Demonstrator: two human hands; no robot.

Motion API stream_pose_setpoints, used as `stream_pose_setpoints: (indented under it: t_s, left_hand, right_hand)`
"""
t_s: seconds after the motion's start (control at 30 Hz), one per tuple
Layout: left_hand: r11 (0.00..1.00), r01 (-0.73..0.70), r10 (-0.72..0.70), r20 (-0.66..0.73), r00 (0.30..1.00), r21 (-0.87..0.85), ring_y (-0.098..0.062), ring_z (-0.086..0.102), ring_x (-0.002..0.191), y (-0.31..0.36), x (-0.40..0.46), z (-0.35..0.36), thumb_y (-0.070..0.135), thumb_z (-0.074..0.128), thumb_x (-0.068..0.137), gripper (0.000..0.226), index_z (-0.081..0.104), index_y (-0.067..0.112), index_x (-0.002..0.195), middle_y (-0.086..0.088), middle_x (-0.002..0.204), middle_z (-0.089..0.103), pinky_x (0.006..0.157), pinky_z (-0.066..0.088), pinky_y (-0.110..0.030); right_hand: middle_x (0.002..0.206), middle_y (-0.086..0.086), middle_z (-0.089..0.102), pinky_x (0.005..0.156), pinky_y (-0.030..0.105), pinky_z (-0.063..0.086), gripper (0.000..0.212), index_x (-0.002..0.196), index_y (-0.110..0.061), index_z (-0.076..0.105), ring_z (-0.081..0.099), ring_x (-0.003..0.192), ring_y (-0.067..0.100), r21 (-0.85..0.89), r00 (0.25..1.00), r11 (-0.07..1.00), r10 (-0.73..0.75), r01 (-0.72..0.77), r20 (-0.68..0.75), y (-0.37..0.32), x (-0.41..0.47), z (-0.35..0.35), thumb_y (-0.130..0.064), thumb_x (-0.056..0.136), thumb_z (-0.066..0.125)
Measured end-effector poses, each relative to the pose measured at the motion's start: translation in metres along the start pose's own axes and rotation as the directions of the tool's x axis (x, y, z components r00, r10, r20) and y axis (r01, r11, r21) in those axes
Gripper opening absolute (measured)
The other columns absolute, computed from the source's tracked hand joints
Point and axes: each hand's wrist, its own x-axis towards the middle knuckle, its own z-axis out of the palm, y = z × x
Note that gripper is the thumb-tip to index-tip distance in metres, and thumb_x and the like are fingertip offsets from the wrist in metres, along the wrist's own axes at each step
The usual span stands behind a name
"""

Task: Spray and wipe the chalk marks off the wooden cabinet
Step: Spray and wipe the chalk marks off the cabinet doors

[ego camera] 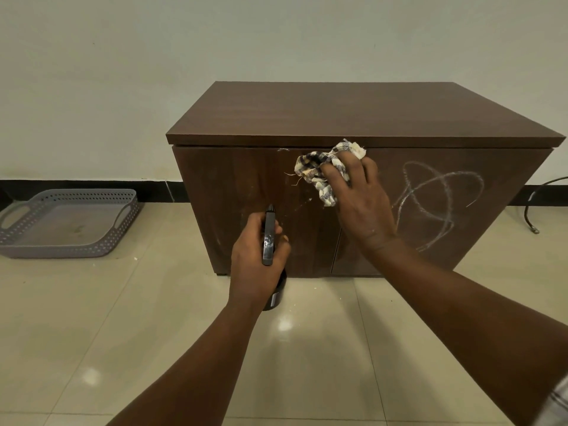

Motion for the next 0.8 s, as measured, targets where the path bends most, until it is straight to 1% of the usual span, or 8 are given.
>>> stream_pose_setpoints:
  t_s: [0.13, 0.33, 0.4, 0.5, 0.57, 0.63, 0.7, 0.8]
  left_hand:
    - [1.0, -0.007, 0.007, 0.003, 1.0, -0.006, -0.004, 0.062, 0.092, -0.001, 0.002, 0.001, 0.012, 0.064, 0.093, 0.022, 0.055, 0.017, 0.113, 0.005, 0.099, 0.065, 0.075, 0.046, -0.003]
    - [1.0, 0.001, -0.001, 0.008, 1.0, -0.006, -0.008, 0.064, 0.094, -0.002, 0.005, 0.004, 0.014, 0.065, 0.093, 0.024, 0.054, 0.018, 0.115, 0.005, 0.1, 0.065, 0.076, 0.047, -0.006]
    - [1.0, 0.008, -0.008, 0.003, 1.0, -0.001, -0.006, 0.064, 0.094, -0.004, 0.006, 0.004, 0.014, 0.065, 0.093, 0.023, 0.054, 0.018, 0.114, 0.007, 0.099, 0.065, 0.077, 0.047, -0.006]
    - [1.0, 0.002, -0.002, 0.0, 1.0, 0.002, -0.006, 0.064, 0.093, -0.007, 0.006, 0.004, 0.014, 0.065, 0.093, 0.022, 0.055, 0.018, 0.113, 0.007, 0.098, 0.066, 0.078, 0.048, -0.006]
    - [1.0, -0.003, 0.003, -0.003, 1.0, -0.008, -0.006, 0.064, 0.091, -0.008, 0.005, 0.001, 0.012, 0.064, 0.093, 0.022, 0.055, 0.018, 0.112, 0.008, 0.097, 0.066, 0.078, 0.049, -0.008]
    - [1.0, -0.003, 0.003, -0.016, 1.0, -0.009, -0.006, 0.064, 0.092, -0.01, 0.006, -0.003, 0.012, 0.064, 0.093, 0.024, 0.055, 0.019, 0.114, 0.009, 0.097, 0.066, 0.079, 0.05, -0.009]
    - [1.0, -0.006, 0.006, -0.037, 0.999, 0.003, -0.005, 0.064, 0.091, -0.012, 0.006, -0.01, 0.013, 0.064, 0.093, 0.027, 0.055, 0.02, 0.117, 0.01, 0.096, 0.065, 0.077, 0.049, -0.009]
    - [1.0, -0.01, 0.011, -0.058, 0.998, 0.018, -0.002, 0.063, 0.089, -0.014, 0.008, -0.02, 0.013, 0.064, 0.093, 0.026, 0.054, 0.022, 0.116, 0.012, 0.094, 0.064, 0.076, 0.047, -0.006]
  right_hand:
    - [0.133, 0.01, 0.032, 0.073, 0.035, 0.054, 0.061, 0.127, -0.012, 0.05, 0.035, 0.112, 0.03, 0.038, 0.997, 0.996, 0.08, -0.08, -0.009, -0.008, 0.0, 0.004, 0.003, 0.074, 0.074]
    - [0.132, 0.009, 0.028, 0.067, 0.036, 0.054, 0.057, 0.128, -0.01, 0.054, 0.031, 0.113, 0.028, 0.093, 0.987, 0.984, 0.154, -0.15, -0.04, -0.015, 0.003, 0.0, 0.006, 0.075, 0.065]
    - [0.133, 0.01, 0.032, 0.07, 0.037, 0.054, 0.056, 0.129, -0.01, 0.054, 0.033, 0.114, 0.028, 0.094, 0.984, 0.982, 0.168, -0.162, -0.06, -0.016, 0.005, 0.002, 0.005, 0.076, 0.064]
    - [0.134, 0.017, 0.044, 0.079, 0.04, 0.054, 0.052, 0.131, -0.009, 0.052, 0.038, 0.116, 0.032, 0.099, 0.98, 0.981, 0.178, -0.169, -0.09, -0.026, 0.009, 0.008, 0.004, 0.082, 0.062]
    - [0.134, 0.02, 0.048, 0.084, 0.042, 0.052, 0.048, 0.132, -0.007, 0.052, 0.04, 0.119, 0.036, 0.103, 0.991, 0.991, 0.094, -0.085, -0.093, -0.038, 0.015, 0.012, 0.002, 0.085, 0.055]
    - [0.137, 0.022, 0.047, 0.089, 0.042, 0.051, 0.05, 0.133, -0.005, 0.051, 0.042, 0.122, 0.039, 0.079, 0.996, 0.994, -0.072, 0.075, -0.046, -0.055, 0.02, 0.019, 0.002, 0.084, 0.058]
    - [0.139, 0.02, 0.047, 0.094, 0.043, 0.049, 0.048, 0.134, -0.005, 0.05, 0.042, 0.122, 0.04, 0.067, 0.977, 0.974, -0.215, 0.214, 0.003, -0.069, 0.025, 0.026, 0.001, 0.086, 0.057]
    - [0.141, 0.017, 0.046, 0.094, 0.045, 0.048, 0.047, 0.134, -0.006, 0.049, 0.044, 0.12, 0.039, 0.044, 0.951, 0.952, -0.306, 0.304, 0.046, -0.075, 0.027, 0.03, 0.0, 0.088, 0.05]
